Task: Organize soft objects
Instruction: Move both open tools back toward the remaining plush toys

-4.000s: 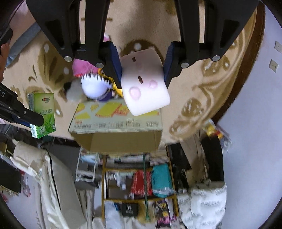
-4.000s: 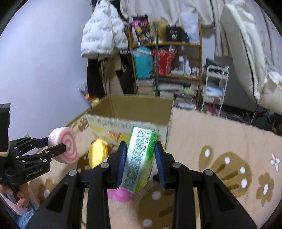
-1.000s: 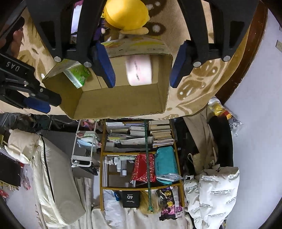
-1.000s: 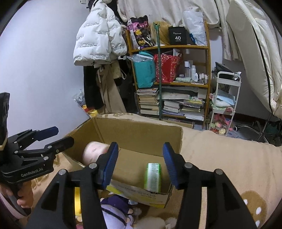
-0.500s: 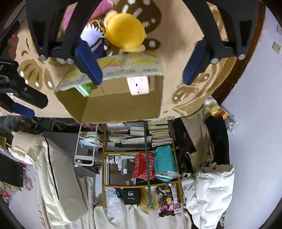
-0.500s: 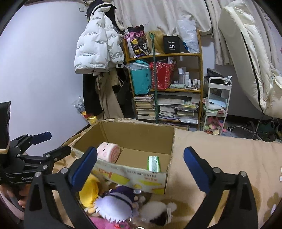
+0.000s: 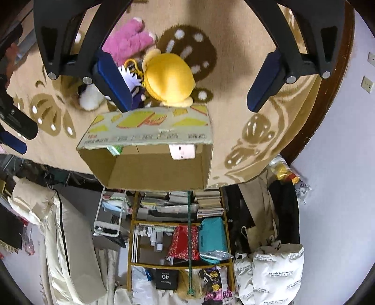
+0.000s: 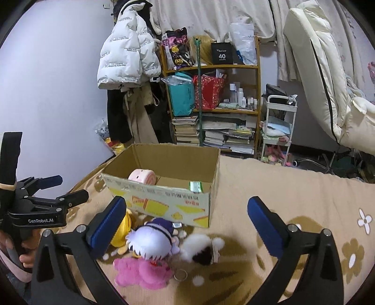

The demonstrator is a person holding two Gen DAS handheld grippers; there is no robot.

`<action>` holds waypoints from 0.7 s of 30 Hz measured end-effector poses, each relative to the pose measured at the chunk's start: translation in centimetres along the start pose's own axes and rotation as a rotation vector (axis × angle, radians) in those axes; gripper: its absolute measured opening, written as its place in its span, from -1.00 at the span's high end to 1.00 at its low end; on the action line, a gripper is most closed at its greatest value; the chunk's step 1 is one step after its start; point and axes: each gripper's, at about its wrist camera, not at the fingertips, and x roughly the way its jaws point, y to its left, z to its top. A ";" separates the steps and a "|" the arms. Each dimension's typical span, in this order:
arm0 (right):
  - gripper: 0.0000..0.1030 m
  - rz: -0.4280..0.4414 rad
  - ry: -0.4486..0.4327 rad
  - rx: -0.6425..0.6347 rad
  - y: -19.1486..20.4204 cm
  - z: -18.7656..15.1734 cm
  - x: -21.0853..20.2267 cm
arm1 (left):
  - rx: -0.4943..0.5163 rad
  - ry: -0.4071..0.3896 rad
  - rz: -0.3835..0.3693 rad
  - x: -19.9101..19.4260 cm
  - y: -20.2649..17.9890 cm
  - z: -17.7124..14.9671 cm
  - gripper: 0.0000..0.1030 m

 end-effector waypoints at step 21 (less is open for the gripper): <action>-1.00 -0.026 0.096 0.046 -0.8 -1.1 2.8 | -0.016 0.101 -0.027 4.1 -0.1 -0.3 -0.90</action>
